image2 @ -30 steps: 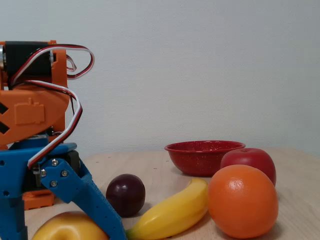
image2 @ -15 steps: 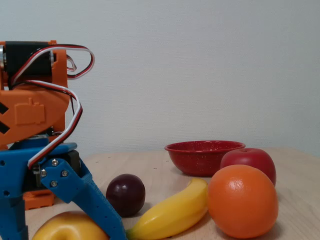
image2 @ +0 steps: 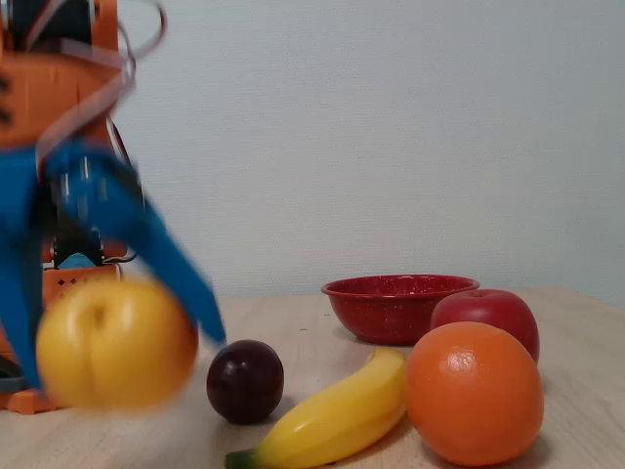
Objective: Put peach in the red bowl.
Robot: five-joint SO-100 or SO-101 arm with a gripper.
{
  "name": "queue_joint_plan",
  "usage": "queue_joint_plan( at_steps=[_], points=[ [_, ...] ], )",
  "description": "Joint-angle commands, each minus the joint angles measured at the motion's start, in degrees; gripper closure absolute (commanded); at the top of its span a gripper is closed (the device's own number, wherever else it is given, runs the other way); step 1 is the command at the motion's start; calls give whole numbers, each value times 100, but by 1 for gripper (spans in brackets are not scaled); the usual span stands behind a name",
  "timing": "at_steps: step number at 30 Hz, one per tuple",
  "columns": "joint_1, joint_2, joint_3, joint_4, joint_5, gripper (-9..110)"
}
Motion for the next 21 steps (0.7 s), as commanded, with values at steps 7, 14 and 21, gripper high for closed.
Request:
queue_joint_plan(
  at_steps=[7,14,21],
  points=[
    [176,2742,1107,167,88,102],
    [176,3199,1529,70,167,102],
    [-1310,3085,984,-422,1301,102]
  ],
)
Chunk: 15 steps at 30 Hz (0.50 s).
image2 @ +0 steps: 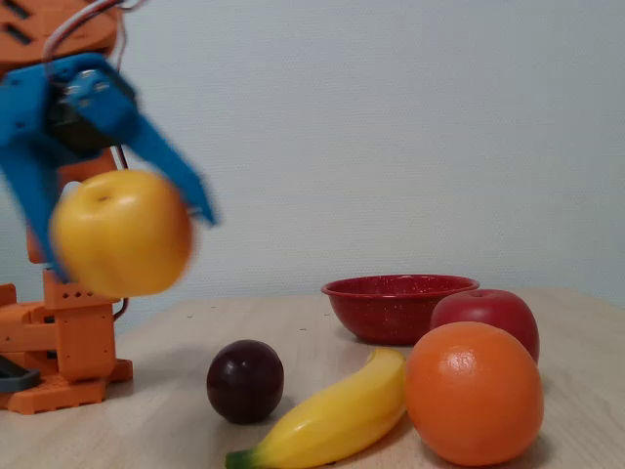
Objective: Put peach in the red bowl.
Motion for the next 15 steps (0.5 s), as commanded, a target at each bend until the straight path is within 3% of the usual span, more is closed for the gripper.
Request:
queue_joint_plan(
  at_steps=[1,15],
  points=[
    [-923,615,-905,-299,510,102],
    [-4597,624,-1512,-1046,3208,102]
  ],
)
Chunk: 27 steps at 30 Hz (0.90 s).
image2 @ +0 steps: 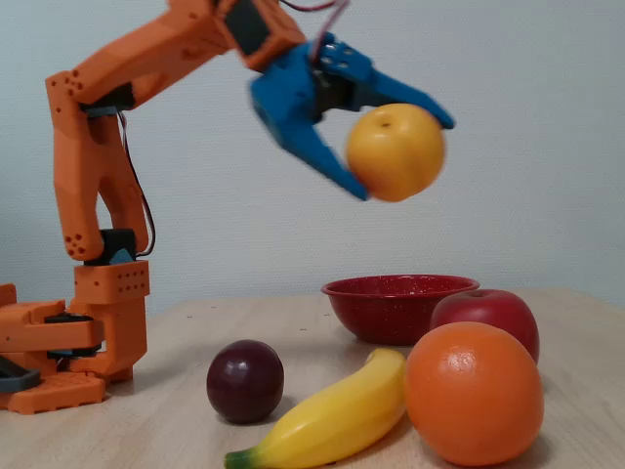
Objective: Put peach in the red bowl.
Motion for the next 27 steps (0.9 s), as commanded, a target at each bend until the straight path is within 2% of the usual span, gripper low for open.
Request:
queue_joint_plan(
  at_steps=[1,8,14,27],
  points=[
    [-580,615,-782,-264,545,102],
    [-2127,448,-888,-264,2153,102],
    [-3261,334,-923,-97,2997,102],
    [-4324,0,-747,-290,3463,102]
  ],
)
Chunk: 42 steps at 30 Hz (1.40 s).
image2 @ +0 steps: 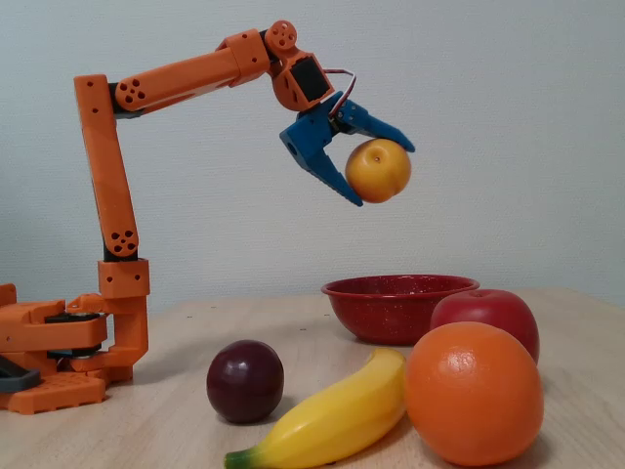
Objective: Put peach in the red bowl.
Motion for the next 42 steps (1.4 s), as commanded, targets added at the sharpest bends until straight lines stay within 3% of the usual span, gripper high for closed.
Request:
queue_joint_plan(
  at_steps=[1,14,37,42],
  points=[
    [-114,202,-519,-290,167,102],
    [-422,-229,-88,-650,-316,102],
    [-536,-3674,-2522,-325,-1213,101],
    [-545,-3973,-2619,-132,-1362,73]
  ],
)
